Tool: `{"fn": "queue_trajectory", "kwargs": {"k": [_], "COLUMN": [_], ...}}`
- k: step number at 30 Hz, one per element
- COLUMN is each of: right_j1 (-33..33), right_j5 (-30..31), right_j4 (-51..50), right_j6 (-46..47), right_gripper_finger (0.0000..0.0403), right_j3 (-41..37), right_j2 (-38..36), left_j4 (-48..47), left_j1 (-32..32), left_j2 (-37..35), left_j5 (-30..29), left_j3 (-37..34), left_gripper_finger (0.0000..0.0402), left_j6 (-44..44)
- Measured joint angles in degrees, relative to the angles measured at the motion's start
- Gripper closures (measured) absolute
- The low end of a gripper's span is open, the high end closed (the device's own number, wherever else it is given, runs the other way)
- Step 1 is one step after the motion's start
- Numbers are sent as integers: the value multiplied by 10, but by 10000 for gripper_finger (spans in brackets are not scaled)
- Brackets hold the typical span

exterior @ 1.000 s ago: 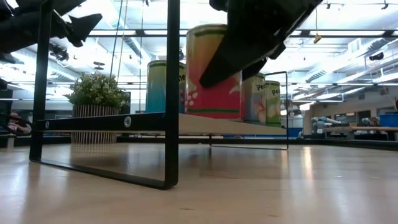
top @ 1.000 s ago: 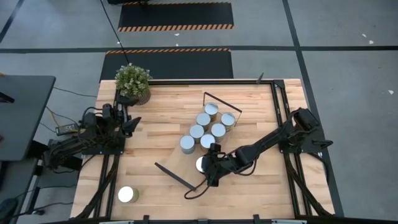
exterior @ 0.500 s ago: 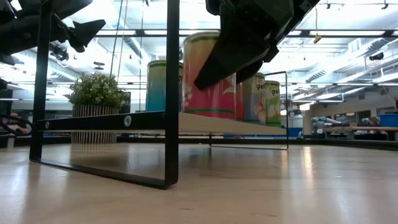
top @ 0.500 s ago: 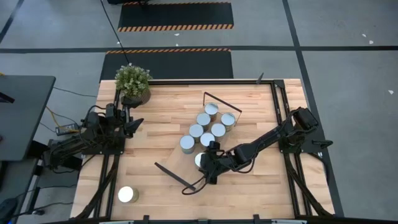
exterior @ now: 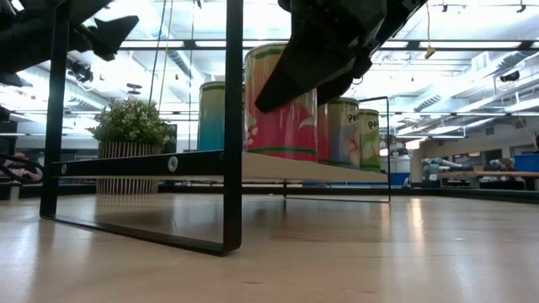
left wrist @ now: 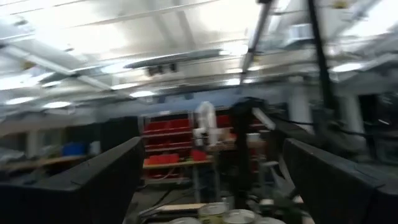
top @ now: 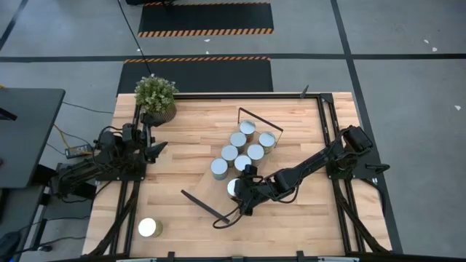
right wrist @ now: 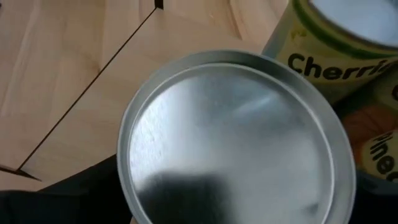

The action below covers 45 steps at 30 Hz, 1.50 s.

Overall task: Pick and place cans onto a shelf
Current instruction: Put the canned corn on the shelf

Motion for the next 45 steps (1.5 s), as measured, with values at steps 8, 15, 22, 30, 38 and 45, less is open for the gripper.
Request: {"fn": "queue_trajectory", "kwargs": {"k": [8,15,22,30,38,45], "right_j1": [5,2,2,3,-13,-12], "right_j5": [33,33,32,56,63,70], "right_j4": [17,25,28,9,11,-1], "right_j6": [-10,-9,-7,-40,-100,-127], "right_gripper_finger": [37,37,37,37,37,37], "right_j3": [0,0,10,40,39,78], "right_j2": [0,0,0,0,0,0], "left_j4": [11,8,10,24,28,28], "left_j1": [0,0,0,0,0,0], "left_j2": [0,0,0,0,0,0], "left_j5": [41,30,30,30,31,31], "left_j3": [0,0,0,0,0,0], "left_gripper_finger": [14,14,14,14,14,14], "left_j6": [50,44,45,44,44,45]}}
